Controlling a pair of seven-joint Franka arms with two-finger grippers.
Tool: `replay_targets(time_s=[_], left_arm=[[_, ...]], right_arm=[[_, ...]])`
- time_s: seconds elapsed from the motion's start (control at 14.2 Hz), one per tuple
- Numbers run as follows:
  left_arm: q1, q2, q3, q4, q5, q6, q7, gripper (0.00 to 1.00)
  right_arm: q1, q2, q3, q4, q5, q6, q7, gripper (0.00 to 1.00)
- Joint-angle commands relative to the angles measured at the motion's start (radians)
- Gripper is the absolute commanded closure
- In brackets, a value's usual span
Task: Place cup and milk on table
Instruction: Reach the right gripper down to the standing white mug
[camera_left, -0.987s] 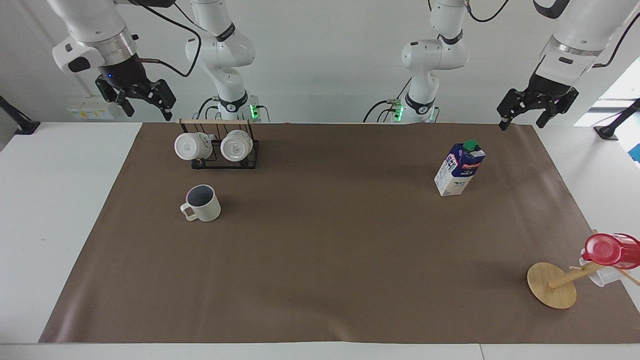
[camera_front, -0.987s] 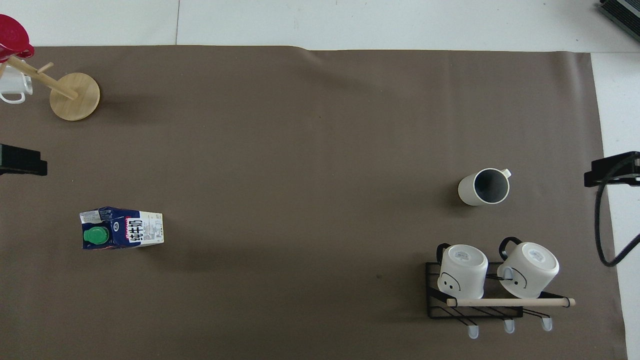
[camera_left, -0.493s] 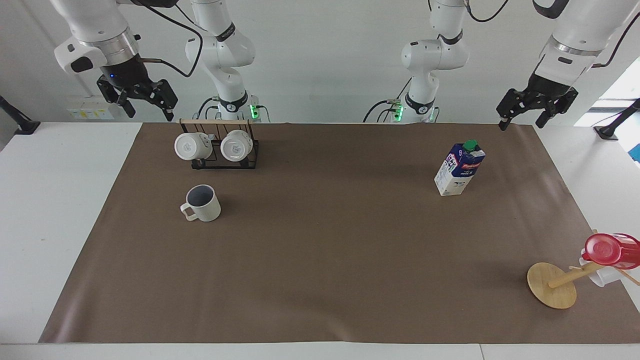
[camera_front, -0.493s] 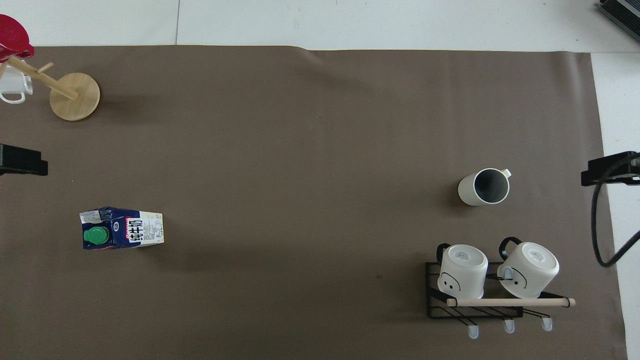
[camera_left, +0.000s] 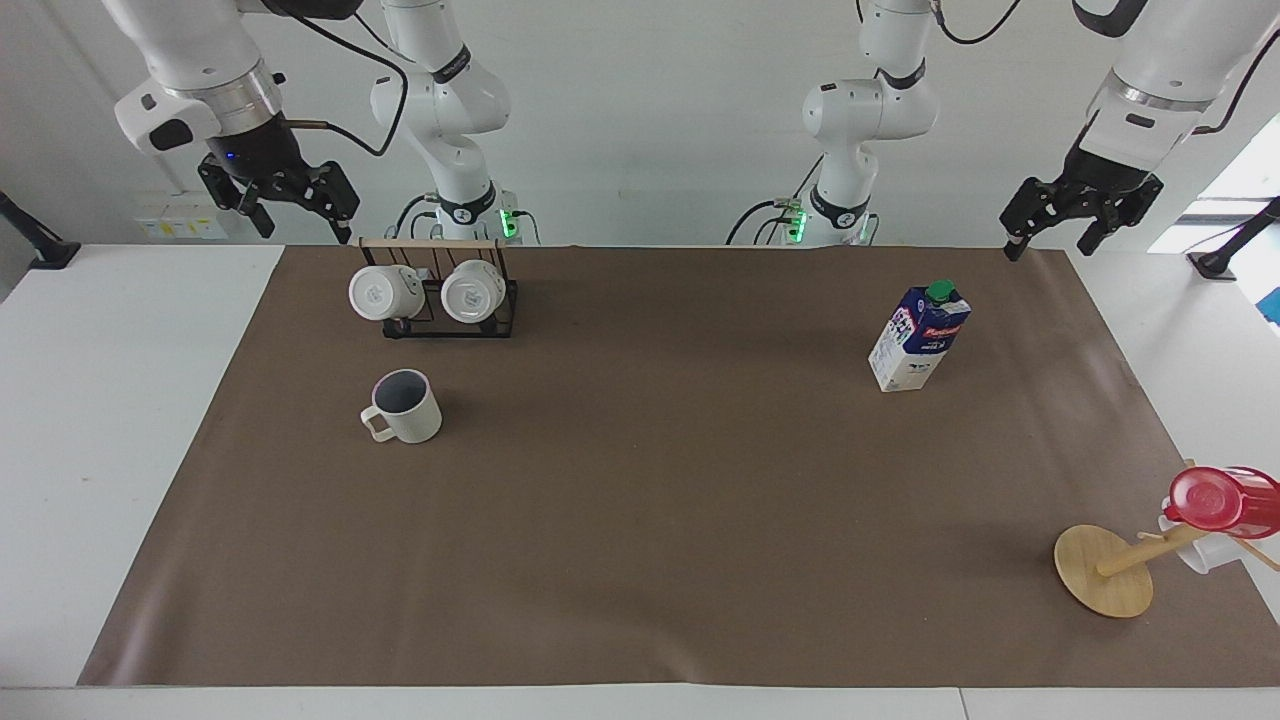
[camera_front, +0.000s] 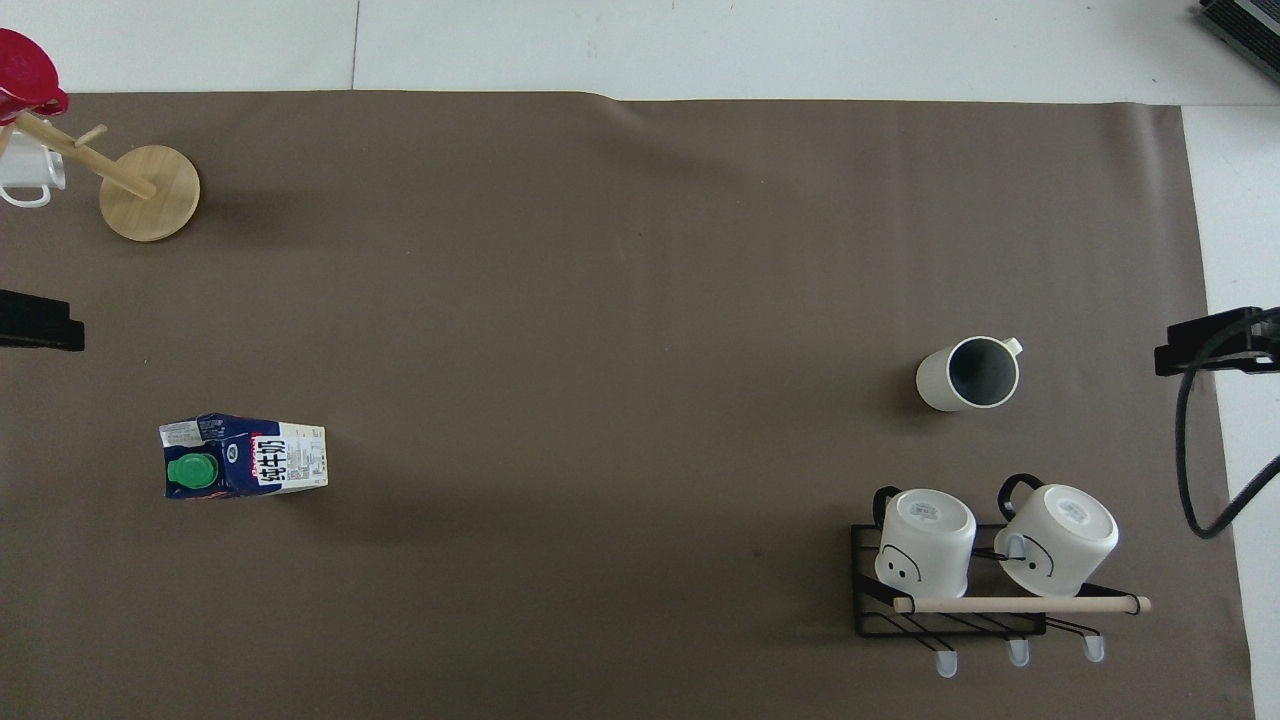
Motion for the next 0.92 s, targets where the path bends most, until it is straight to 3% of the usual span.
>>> replay_targets(time_s=[0.0,0.35,0.85], left_arm=[[0.011,-0.008,-0.007,0.007,0.001,-0.018,0.001,0.0],[0.005,-0.006,-0.009,0.007,0.001,-0.003,-0.009,0.0],[-0.002,-0.008,-0.014,0.004,0.001,-0.01,0.01,0.0]], right_arm=[[0.002,-0.027,0.006,-0.037,-0.006,0.03,-0.017,0.0],[0.062,0.001,0.012,-0.159,-0.005,0.237,0.02,0.0],[0.08,0.129,0.012,-0.287,-0.003,0.461,0.038,0.0]])
